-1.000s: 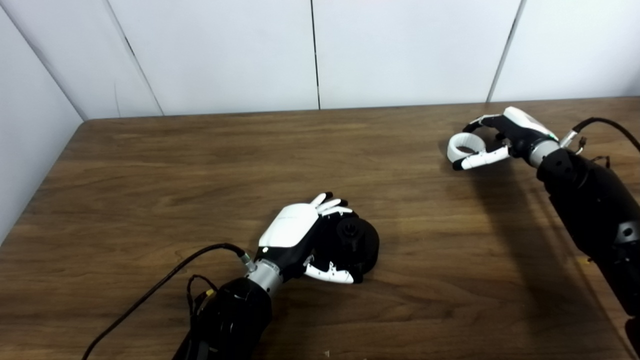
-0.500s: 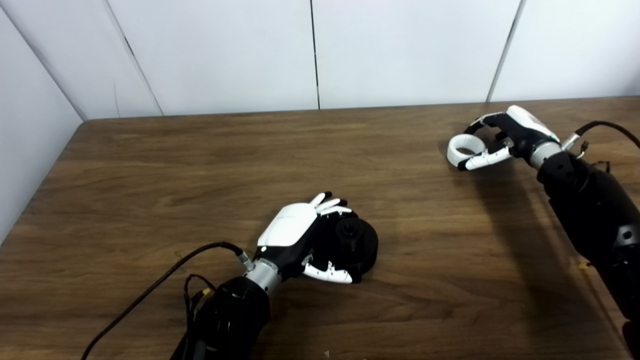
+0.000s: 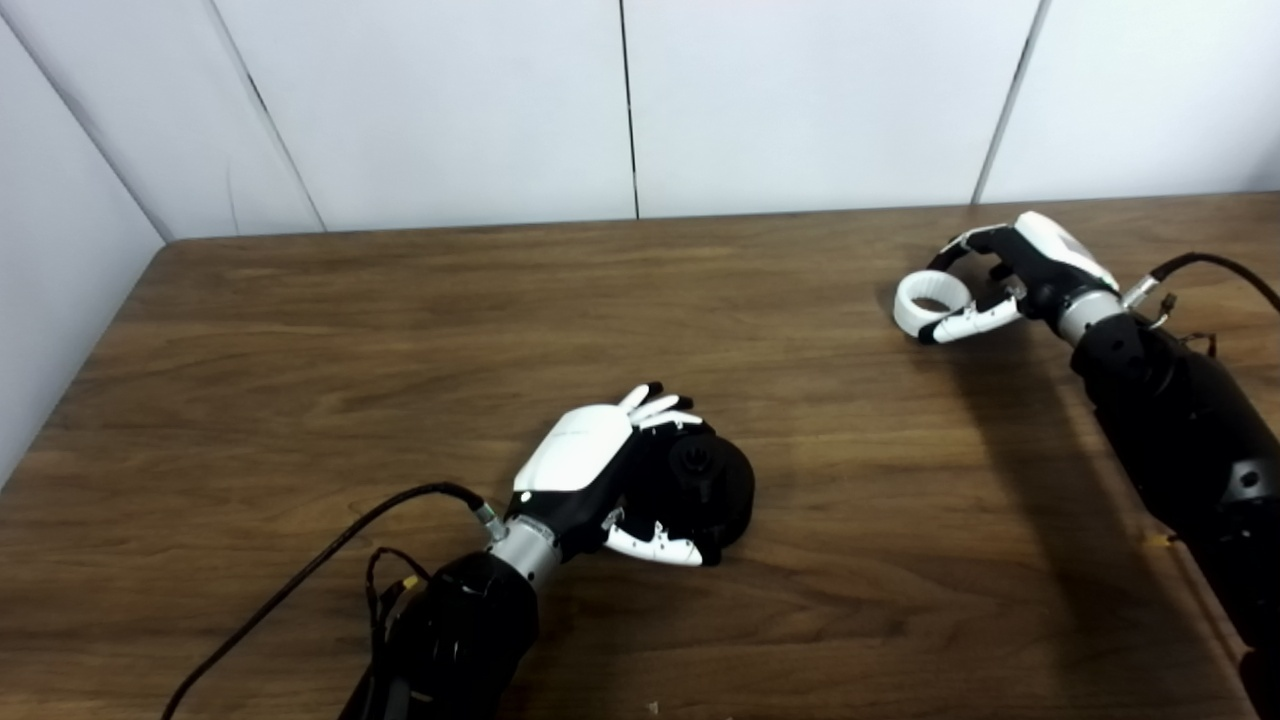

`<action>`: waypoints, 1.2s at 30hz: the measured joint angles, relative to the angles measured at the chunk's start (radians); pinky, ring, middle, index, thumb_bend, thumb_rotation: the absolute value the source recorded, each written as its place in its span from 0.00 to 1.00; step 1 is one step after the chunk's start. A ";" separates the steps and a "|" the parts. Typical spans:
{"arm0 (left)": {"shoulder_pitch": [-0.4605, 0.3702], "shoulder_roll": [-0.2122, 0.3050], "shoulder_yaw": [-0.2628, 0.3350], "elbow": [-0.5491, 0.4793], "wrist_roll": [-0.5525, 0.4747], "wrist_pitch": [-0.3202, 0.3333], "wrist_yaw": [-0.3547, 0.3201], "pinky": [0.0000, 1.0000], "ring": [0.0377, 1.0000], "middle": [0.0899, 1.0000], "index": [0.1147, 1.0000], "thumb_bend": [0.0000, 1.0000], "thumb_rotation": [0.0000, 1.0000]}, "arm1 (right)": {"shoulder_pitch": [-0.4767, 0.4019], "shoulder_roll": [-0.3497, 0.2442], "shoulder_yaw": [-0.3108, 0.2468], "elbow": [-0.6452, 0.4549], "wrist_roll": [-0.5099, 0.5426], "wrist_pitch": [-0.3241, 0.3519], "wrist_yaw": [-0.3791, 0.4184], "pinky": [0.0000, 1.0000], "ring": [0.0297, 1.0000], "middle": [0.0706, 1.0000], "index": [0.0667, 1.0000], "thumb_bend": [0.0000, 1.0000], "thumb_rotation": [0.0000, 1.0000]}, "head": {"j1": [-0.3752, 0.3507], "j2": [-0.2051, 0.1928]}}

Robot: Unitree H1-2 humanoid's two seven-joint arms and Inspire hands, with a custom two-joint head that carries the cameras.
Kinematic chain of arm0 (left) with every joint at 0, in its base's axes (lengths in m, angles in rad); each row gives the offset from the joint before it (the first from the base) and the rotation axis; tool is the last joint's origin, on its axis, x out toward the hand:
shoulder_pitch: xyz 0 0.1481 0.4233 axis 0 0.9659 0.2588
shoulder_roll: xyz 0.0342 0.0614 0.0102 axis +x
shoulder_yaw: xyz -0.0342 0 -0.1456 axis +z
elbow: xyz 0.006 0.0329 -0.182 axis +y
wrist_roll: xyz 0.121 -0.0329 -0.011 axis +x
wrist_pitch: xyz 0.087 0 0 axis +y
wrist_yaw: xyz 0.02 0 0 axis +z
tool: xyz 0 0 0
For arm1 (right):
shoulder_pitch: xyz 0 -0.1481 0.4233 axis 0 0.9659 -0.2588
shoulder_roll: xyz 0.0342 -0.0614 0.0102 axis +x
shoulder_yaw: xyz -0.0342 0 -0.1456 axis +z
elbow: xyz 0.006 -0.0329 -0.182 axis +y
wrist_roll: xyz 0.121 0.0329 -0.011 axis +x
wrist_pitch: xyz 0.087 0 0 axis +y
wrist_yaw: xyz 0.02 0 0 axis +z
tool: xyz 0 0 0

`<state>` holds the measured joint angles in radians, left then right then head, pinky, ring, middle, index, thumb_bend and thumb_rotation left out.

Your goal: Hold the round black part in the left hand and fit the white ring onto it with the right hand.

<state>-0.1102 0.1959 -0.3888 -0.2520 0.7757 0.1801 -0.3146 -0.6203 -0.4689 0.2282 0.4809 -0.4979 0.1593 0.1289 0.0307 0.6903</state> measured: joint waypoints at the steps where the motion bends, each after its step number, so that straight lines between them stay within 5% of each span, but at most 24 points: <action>1: 0.000 0.000 0.000 0.000 0.000 0.000 0.000 0.86 1.00 0.93 0.75 0.88 0.33 | 0.002 0.001 0.000 0.002 0.000 -0.005 -0.008 0.79 0.89 0.84 0.61 0.85 0.20 | 0.000 0.000; 24: 0.000 0.000 0.001 -0.002 -0.003 -0.003 0.000 0.85 1.00 0.92 0.75 0.88 0.33 | 0.023 0.012 -0.007 0.009 -0.007 -0.047 -0.086 0.78 0.88 0.80 0.55 0.84 0.16 | -0.003 0.002; 36: 0.000 -0.002 0.001 -0.002 -0.001 0.001 -0.001 0.86 1.00 0.93 0.76 0.88 0.31 | 0.052 0.009 -0.020 -0.156 -0.001 -0.020 -0.031 0.78 0.86 0.79 0.56 0.87 0.20 | -0.002 -0.002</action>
<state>-0.1101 0.1938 -0.3874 -0.2541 0.7747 0.1816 -0.3155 -0.5681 -0.4597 0.2082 0.3252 -0.4991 0.1393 0.0980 0.0291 0.6888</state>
